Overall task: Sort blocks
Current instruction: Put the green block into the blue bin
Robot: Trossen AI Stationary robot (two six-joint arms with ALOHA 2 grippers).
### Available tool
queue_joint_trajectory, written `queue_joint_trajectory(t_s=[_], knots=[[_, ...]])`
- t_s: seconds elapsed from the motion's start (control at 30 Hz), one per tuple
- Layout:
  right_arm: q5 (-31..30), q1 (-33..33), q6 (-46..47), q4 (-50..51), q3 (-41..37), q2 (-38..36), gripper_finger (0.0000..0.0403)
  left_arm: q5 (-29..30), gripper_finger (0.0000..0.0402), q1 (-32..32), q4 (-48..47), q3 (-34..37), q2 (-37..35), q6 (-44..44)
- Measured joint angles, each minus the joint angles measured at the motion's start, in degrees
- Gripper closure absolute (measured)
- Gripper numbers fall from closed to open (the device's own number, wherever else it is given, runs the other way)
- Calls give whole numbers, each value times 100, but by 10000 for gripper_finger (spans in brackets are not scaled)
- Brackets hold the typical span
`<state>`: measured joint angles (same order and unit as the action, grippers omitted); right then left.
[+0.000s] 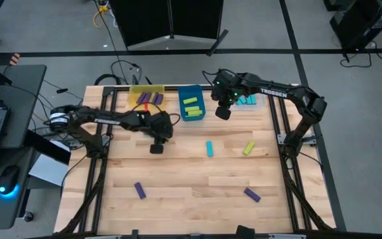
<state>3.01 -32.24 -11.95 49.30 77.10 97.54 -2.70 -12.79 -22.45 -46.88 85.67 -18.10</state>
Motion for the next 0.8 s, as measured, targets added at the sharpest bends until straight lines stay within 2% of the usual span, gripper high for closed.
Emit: queue_joint_trajectory(t_s=[0.13, 0.47, 0.8], knots=[[-48, 23, -47, -9, 0, -173, 391, -182, 293, -212, -36, -258, 0, 75], [-86, 37, -30, -48, 0, -748, 391, -214, 293, -871, 77, -886, -7, 29], [-212, 36, -8, -87, -130, -874, 391, -454, 293, -1536, 692, -1498, -11, 35]])
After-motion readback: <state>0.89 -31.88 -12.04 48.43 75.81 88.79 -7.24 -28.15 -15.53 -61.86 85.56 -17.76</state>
